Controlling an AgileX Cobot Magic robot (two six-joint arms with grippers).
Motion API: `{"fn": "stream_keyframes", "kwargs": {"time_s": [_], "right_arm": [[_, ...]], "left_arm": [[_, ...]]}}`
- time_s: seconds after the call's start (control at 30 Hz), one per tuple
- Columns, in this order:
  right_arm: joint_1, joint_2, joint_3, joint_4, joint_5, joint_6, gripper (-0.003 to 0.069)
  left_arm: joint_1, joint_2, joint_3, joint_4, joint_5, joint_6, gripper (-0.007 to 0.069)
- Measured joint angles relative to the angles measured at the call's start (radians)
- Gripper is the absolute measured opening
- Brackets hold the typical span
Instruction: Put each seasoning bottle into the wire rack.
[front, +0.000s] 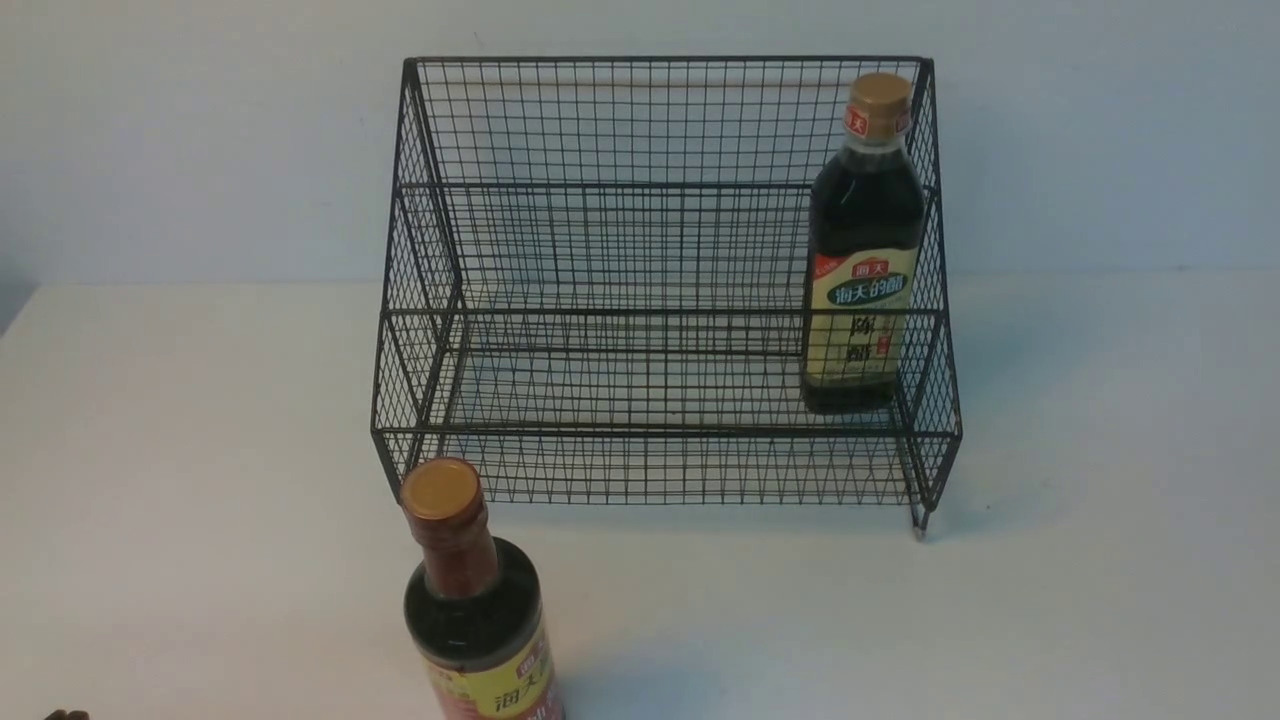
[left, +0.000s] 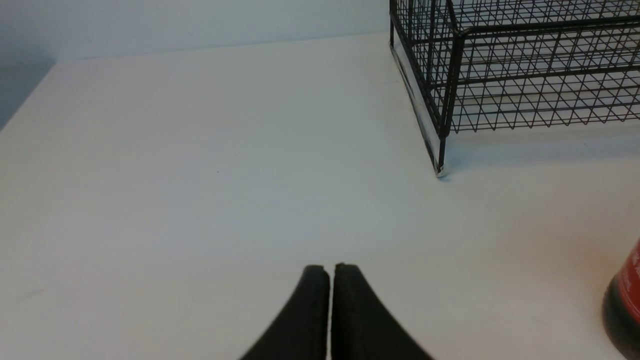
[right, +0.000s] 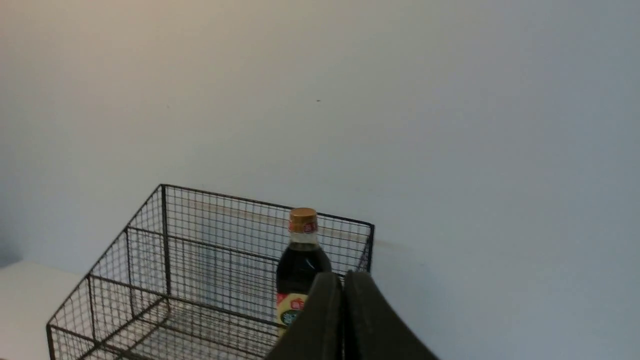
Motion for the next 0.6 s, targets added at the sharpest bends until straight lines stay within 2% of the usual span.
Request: {"fn": "stream_keyframes", "kwargs": {"time_s": [0.03, 0.07, 0.1, 0.17, 0.27, 0.4, 0.6], "right_arm": [[0.000, -0.003, 0.080, 0.029, -0.095, -0.006, -0.0006], [0.000, -0.003, 0.080, 0.034, -0.095, -0.008, -0.0006], [0.000, -0.003, 0.183, 0.060, -0.234, -0.013, -0.0006], [0.000, -0.002, 0.239, 0.071, -0.321, -0.016, -0.0006], [0.000, -0.001, 0.362, 0.078, -0.538, -0.018, -0.0006], [0.000, -0.001, 0.403, 0.081, -0.606, -0.020, -0.0006], [0.000, -0.001, 0.436, 0.083, -0.610, -0.020, -0.0006]], "left_arm": [[0.000, 0.000, 0.000, 0.000, 0.000, 0.000, -0.0005], [0.000, 0.000, 0.000, 0.000, 0.000, 0.000, -0.0005], [0.000, 0.000, 0.000, 0.000, 0.000, 0.000, -0.0005], [0.000, 0.000, 0.000, 0.000, 0.000, 0.000, -0.0005], [0.000, 0.000, 0.000, 0.000, 0.000, 0.000, -0.0005], [0.000, 0.000, 0.000, 0.000, 0.000, 0.000, -0.0005], [0.000, 0.000, 0.000, 0.000, 0.000, 0.000, -0.0005]]}}
